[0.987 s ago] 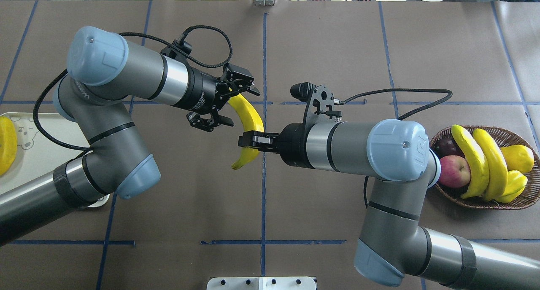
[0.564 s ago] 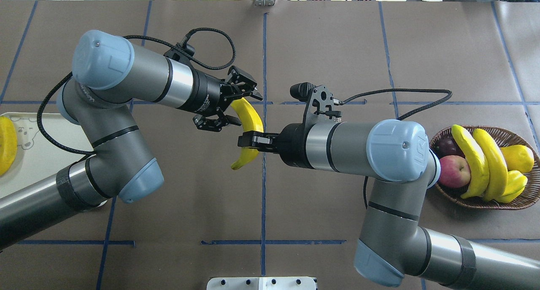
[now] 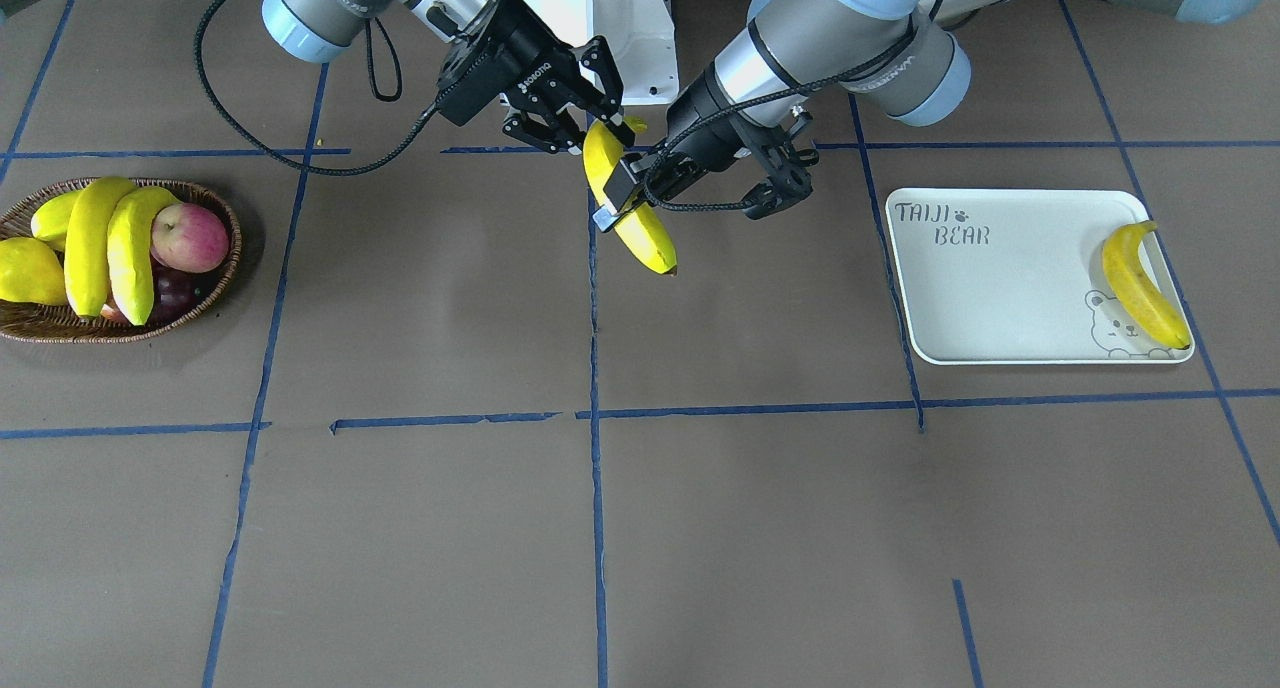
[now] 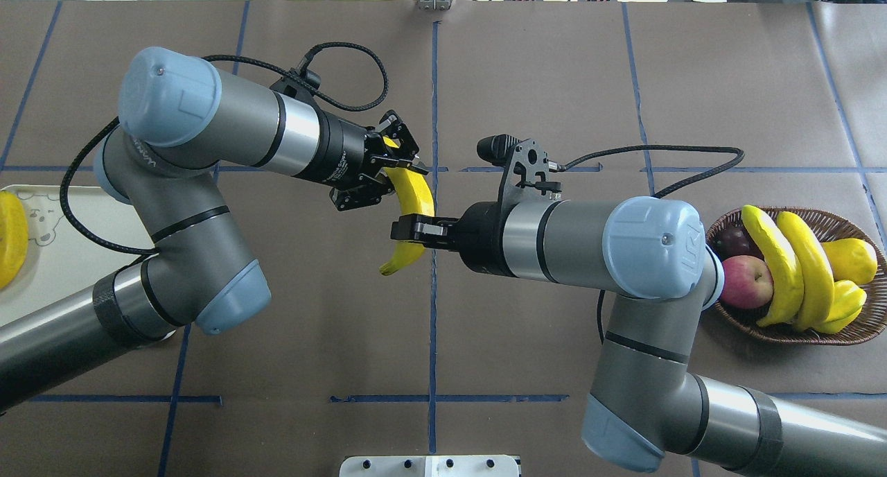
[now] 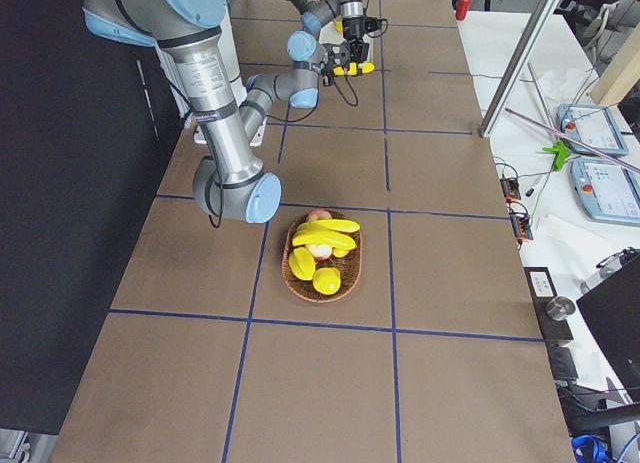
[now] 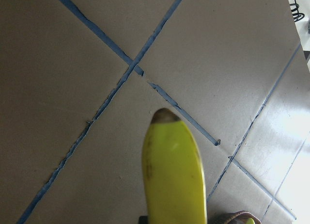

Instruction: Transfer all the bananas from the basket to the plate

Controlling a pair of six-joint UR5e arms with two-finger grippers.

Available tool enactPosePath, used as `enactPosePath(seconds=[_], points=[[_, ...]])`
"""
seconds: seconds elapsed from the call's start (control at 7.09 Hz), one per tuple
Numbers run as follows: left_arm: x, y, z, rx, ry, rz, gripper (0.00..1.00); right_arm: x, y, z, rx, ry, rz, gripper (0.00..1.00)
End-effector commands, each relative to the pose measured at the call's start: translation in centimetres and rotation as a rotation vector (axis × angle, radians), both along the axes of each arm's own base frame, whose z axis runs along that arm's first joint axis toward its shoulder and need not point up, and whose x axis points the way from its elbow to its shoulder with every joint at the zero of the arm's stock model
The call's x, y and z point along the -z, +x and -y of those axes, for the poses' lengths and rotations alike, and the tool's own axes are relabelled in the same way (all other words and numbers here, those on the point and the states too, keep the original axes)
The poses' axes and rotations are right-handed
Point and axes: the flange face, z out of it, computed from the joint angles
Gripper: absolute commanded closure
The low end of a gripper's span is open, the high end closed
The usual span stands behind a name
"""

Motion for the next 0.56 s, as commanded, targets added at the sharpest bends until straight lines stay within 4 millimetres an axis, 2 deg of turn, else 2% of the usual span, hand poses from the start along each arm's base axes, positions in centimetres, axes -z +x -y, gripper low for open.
enactPosePath(seconds=[0.0, 0.42], points=[[-0.12, -0.15, -0.11, 0.0, 0.0, 0.0, 1.0, -0.08, 0.02, 0.07, 0.0, -0.002, -0.002, 0.01], [-0.66, -0.04, -0.12, -0.001, 0.001, 0.008, 1.0, 0.39, 0.72, -0.2, 0.009, 0.0, 0.002, 0.0]])
